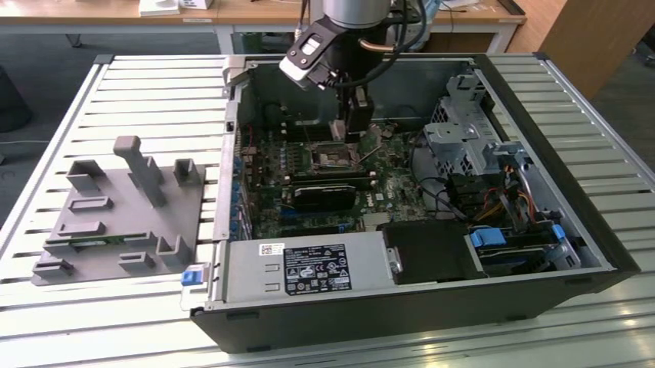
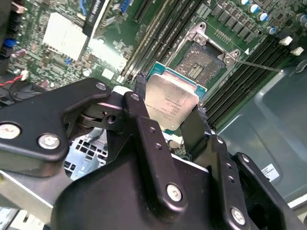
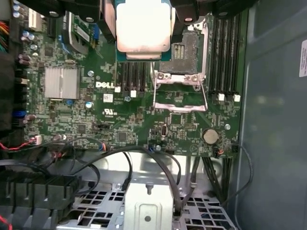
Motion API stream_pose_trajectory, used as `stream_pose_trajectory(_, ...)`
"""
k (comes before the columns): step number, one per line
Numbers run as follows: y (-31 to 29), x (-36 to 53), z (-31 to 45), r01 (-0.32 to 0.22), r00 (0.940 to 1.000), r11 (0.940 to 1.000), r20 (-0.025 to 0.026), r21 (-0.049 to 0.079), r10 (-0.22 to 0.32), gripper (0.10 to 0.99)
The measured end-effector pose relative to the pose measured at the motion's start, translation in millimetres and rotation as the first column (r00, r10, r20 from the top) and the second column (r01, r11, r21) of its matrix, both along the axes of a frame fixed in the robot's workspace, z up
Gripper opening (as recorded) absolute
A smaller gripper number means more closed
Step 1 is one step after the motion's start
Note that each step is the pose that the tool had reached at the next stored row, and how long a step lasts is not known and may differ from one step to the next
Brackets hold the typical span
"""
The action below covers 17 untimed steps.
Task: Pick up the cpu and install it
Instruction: 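Place the cpu into insertion slot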
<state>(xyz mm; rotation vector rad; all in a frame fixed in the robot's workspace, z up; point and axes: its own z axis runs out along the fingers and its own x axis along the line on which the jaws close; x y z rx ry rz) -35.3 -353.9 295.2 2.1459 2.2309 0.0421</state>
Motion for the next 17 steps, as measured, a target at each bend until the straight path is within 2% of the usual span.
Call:
stream_pose_trajectory(5,7.0,0.0,-9.3,0.000,1.0000,1.0000,0.0001,0.000,0.000,0.541)
stream_pose_trajectory(12,7.1,-0.8,-16.2,0.000,1.0000,1.0000,0.0000,0.000,0.000,0.541)
stream_pose_trajectory(17,7.1,-7.0,-18.1,0.000,1.0000,1.0000,0.0000,0.000,0.000,0.541)
